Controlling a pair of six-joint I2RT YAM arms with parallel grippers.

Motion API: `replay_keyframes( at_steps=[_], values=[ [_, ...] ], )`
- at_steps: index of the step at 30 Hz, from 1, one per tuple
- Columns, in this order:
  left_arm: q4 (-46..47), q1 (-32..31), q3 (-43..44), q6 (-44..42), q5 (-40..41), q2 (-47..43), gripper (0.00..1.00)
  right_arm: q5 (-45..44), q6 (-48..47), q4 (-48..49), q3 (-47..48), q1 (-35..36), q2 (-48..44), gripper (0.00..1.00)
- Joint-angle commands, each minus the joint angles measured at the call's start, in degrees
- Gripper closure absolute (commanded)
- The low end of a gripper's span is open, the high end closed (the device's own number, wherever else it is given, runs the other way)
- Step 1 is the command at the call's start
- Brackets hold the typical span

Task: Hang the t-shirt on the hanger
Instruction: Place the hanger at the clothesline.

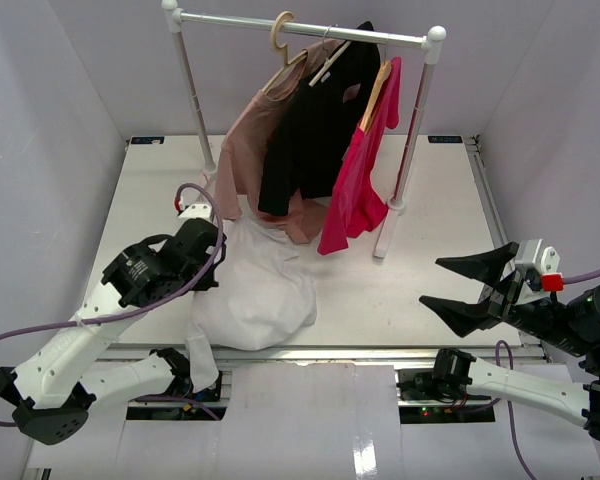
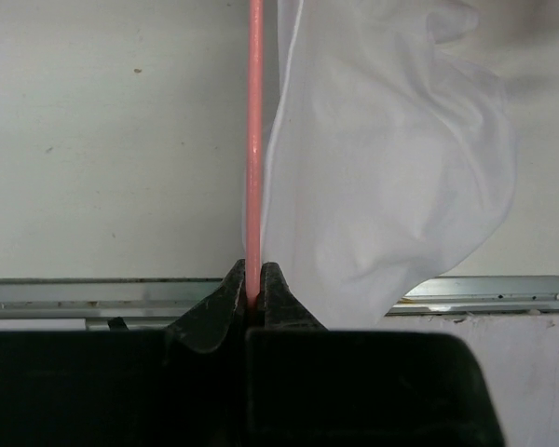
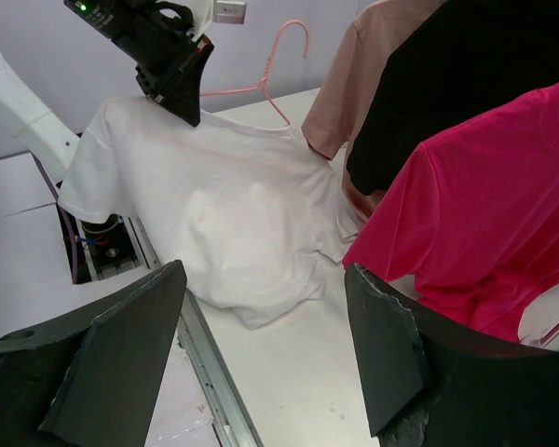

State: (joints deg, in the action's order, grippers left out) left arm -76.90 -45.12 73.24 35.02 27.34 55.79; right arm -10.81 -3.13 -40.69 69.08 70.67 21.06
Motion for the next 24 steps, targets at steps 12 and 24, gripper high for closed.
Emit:
replay_keyframes(
  at_steps=[12,24],
  values=[
    [-3.96,4.64,-3.35,3.24,3.02,4.02,1.00,-0.65,0.90,-2.04,2.72,0.34,-0.39,0.25],
    [17.70,15.77,6.63,-14.11,14.35,6.66,1.00,-0.18,1.11,-2.55,1.46,0.25,-2.21,0.25]
  ],
)
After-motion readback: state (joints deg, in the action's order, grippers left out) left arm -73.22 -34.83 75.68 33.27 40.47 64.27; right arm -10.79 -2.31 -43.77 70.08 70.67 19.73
